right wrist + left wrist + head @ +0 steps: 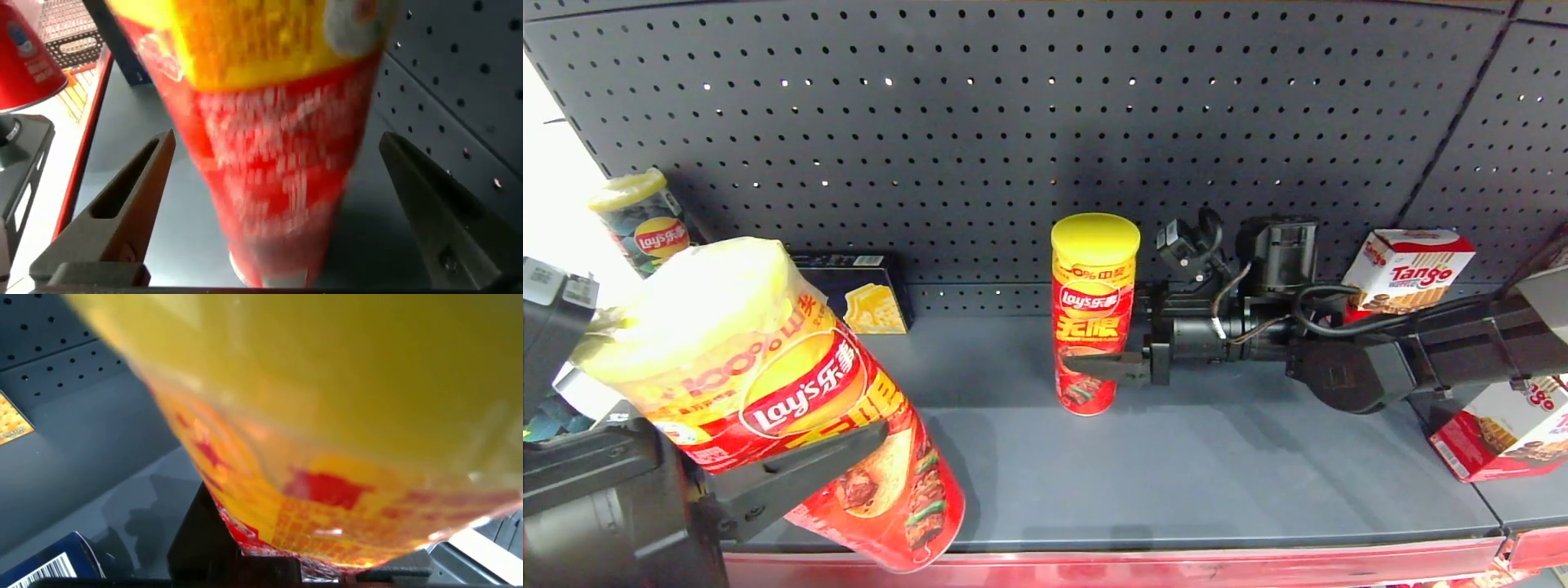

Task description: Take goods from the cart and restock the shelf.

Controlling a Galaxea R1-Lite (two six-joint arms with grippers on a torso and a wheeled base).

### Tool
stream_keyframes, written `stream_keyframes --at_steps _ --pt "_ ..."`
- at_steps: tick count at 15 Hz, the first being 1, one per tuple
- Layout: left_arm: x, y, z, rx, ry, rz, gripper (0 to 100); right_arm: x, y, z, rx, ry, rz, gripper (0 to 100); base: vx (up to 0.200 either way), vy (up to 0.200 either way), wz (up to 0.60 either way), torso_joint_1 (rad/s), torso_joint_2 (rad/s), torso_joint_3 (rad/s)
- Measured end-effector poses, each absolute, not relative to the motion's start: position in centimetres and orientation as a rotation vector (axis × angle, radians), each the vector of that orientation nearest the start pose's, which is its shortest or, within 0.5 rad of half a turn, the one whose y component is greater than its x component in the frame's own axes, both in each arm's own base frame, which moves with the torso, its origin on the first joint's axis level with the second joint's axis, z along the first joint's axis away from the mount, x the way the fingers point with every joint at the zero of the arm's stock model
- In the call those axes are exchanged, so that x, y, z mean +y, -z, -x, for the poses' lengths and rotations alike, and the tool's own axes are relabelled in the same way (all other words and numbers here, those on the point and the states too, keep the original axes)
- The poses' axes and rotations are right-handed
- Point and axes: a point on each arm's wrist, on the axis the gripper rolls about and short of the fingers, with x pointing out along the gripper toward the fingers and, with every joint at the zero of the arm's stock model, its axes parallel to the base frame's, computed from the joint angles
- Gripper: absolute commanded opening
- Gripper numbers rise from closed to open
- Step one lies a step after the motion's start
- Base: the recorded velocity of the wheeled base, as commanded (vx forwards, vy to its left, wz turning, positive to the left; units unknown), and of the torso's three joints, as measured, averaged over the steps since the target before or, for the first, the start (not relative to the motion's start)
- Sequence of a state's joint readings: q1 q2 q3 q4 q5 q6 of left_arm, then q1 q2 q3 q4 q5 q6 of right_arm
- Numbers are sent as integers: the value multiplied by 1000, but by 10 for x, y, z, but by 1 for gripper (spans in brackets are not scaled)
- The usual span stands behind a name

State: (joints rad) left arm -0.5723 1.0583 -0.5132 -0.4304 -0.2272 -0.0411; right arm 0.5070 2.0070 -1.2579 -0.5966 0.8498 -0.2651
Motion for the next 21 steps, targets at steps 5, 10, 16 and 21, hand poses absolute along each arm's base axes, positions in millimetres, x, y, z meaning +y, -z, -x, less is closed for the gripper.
stream_keyframes --at_steps 5,10,16,21 --pt "-80 -222 -117 138 792 18 0 217 -186 -346 -44 -1395 194 0 0 0 0 0 0 0" --pt "-80 -222 -117 137 791 18 0 215 -183 -343 -28 -1392 191 0 0 0 0 0 0 0" --pt "-80 -222 -117 134 790 19 0 198 -206 -311 -59 -1387 197 0 0 0 0 0 0 0" --pt "-80 -222 -116 135 791 19 0 185 -222 -258 -69 -1392 199 0 0 0 0 0 0 0"
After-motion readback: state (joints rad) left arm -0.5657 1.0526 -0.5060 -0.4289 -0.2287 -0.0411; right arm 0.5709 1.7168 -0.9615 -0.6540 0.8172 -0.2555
